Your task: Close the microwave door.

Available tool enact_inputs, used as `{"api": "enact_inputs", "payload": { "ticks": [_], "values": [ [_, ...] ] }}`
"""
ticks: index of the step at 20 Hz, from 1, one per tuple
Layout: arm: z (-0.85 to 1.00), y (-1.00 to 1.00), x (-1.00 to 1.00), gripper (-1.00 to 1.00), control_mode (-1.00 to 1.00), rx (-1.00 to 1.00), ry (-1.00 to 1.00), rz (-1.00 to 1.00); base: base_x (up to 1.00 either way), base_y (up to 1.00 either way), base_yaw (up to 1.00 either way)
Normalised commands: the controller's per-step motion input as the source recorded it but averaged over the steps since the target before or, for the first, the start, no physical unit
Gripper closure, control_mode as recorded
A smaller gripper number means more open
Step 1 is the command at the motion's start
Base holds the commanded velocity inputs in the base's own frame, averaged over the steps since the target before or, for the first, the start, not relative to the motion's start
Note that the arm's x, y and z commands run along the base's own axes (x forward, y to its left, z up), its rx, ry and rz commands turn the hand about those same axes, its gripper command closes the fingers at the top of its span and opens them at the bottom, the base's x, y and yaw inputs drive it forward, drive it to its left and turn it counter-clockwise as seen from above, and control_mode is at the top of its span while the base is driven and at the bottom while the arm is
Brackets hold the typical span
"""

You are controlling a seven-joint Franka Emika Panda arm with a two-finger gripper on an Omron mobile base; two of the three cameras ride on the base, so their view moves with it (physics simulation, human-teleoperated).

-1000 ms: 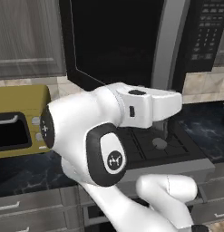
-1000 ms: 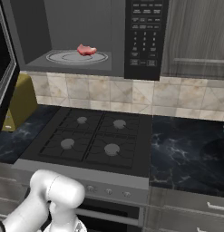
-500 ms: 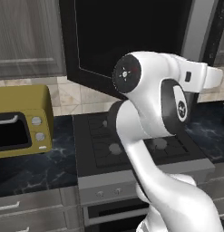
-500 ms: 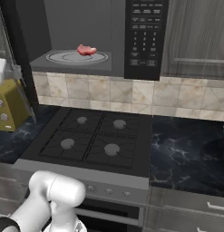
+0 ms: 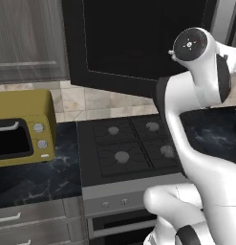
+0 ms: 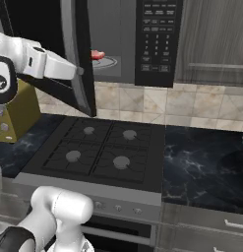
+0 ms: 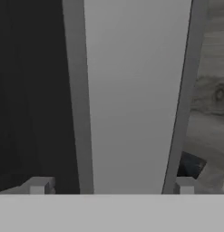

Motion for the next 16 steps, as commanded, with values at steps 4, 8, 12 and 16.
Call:
{"api": "enact_inputs", "payload": {
  "ticks": [4,8,12,16],
  "values": [
    [0.00,-0.52,1.00,-1.00,-1.00,0.11,-0.02,0.12,0.00,0.00,0.00],
    [0.01,-0.37,1.00,-1.00,-1.00,0.09,0.00,0.09,0.00,0.00,0.00],
    [0.00,-0.18,1.00,-1.00,-1.00,0.08,0.00,0.08,0.00,0.00,0.00],
    [0.00,-0.08,0.99,-1.00,-1.00,0.08,-0.01,0.06,0.00,0.00,0.00]
  ]
}}
